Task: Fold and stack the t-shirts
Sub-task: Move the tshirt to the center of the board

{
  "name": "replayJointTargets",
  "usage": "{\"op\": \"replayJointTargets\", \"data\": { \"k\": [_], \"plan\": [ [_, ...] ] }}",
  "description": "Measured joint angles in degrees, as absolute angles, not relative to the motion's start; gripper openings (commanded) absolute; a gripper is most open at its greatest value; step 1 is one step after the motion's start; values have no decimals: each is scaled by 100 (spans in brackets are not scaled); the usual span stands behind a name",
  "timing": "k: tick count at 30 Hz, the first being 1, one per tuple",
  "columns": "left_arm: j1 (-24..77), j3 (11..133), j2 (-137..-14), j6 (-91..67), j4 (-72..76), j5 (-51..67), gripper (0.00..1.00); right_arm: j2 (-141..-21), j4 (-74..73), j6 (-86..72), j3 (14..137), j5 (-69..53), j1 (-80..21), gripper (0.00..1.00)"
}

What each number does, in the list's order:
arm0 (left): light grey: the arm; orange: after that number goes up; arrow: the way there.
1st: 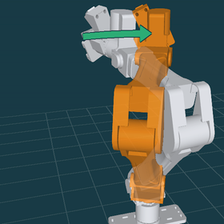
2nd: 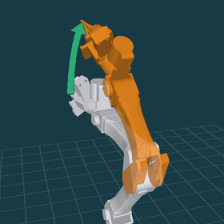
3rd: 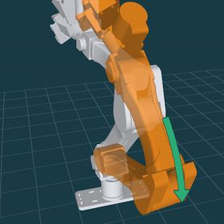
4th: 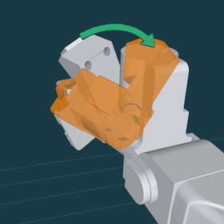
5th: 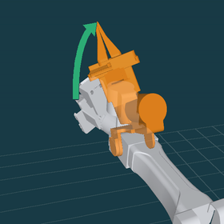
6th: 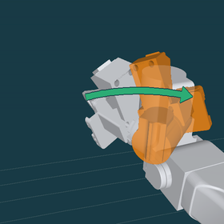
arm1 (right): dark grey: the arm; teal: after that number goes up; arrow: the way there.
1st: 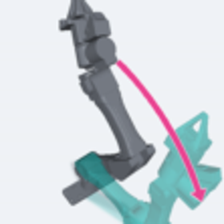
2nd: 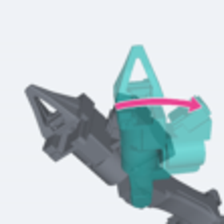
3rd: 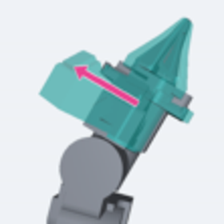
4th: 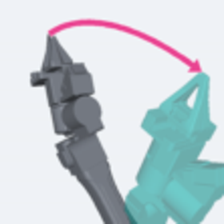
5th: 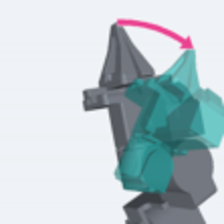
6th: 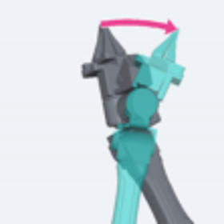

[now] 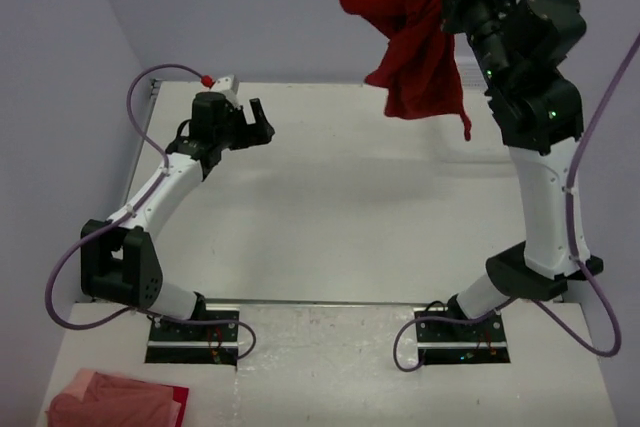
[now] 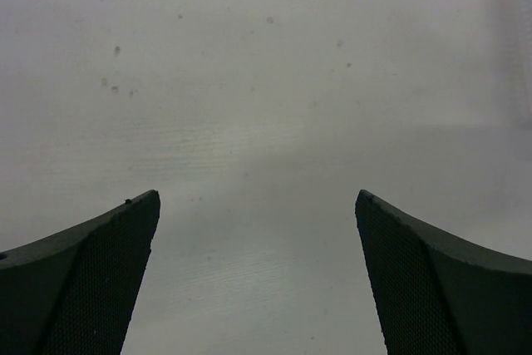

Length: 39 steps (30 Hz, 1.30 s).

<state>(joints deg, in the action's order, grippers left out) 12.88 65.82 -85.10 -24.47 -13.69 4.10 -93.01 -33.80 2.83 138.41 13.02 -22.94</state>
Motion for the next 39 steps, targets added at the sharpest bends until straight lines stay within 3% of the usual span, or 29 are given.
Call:
{"op": "replayJointTargets", "data": {
  "k": [10, 15, 18, 21, 25, 31, 39],
  "plan": [
    [1267, 6139, -7575, -2884, -360, 2084, 100, -7483, -3518, -104, 12599, 637, -2851, 0],
    [1334, 4764, -7651, -5024, 2880, 3997, 100, -7518, -3645, -351, 11966, 484, -2884, 0],
    [1719, 4462, -8831, -7205, 5328, 4777, 100, -7800, -3883, -429, 11883, 467, -2919, 0],
    [2082, 4342, -9657, -8547, 6104, 5107, 100, -8071, -4206, -451, 12049, 499, -2971, 0],
    [2150, 4158, -9190, -8276, 6178, 5378, 100, -8171, -4442, -434, 12315, 604, -3057, 0],
    [2309, 5159, -7743, -5704, 4204, 5013, 100, -8184, -4521, -486, 12654, 622, -3094, 0],
    [2615, 5260, -8267, -4351, 3295, 4322, 100, -8451, -4707, -633, 13002, 445, -3575, 0]
  ]
}}
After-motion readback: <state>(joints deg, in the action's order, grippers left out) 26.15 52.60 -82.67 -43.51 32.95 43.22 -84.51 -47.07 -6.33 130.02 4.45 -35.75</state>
